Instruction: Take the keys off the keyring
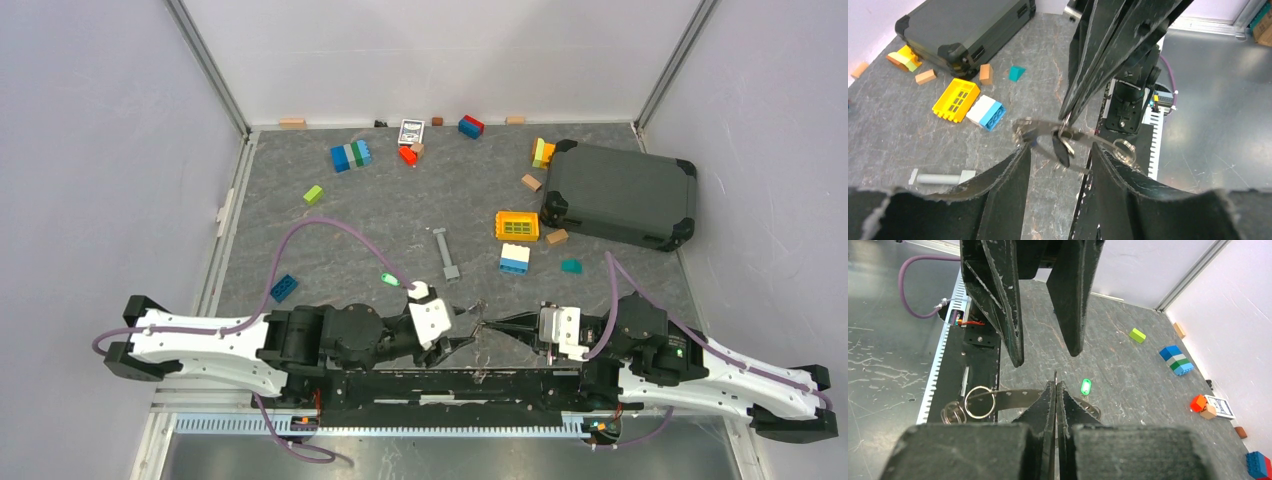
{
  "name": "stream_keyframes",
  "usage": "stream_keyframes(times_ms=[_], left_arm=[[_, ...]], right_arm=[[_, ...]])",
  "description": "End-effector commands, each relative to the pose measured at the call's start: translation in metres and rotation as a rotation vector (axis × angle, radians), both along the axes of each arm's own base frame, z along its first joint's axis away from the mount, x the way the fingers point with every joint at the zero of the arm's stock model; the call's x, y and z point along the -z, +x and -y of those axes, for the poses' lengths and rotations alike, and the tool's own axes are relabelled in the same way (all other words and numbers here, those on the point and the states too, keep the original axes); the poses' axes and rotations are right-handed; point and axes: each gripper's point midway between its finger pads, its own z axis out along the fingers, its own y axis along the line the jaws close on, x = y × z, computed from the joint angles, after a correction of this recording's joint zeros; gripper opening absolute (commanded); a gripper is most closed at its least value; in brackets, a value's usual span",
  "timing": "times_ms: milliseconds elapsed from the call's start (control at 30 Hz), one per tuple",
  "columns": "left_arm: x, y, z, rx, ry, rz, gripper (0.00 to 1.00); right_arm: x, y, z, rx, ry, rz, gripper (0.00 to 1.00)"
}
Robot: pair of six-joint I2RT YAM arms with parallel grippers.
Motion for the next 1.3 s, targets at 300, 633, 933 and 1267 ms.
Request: stream_keyframes(times_ms=[300, 633, 933, 1267], left_arm=[[0.016, 0.018, -0.007, -0.107, -0.259, -0.007, 0.63], [0.012, 0.009, 0.010, -0.050, -0.286, 0.007, 0.73], [0.022, 0.013, 0.016, -0.080, -0.279, -0.004, 0.75], [0.027, 0.026, 0.016, -0.158, -0.264, 0.012, 0.65]], right_arm=[[-0.042, -0.004, 0.007, -0.012, 0.142, 0.034, 0.00], [-0.039, -0.007, 0.007, -0.027, 0.144, 0.029, 0.00], [-0.042, -0.010, 0.006, -0.045, 0.162, 0.025, 0.00], [-0.042, -0.015, 0.004, -0.074, 0.169, 0.019, 0.00]])
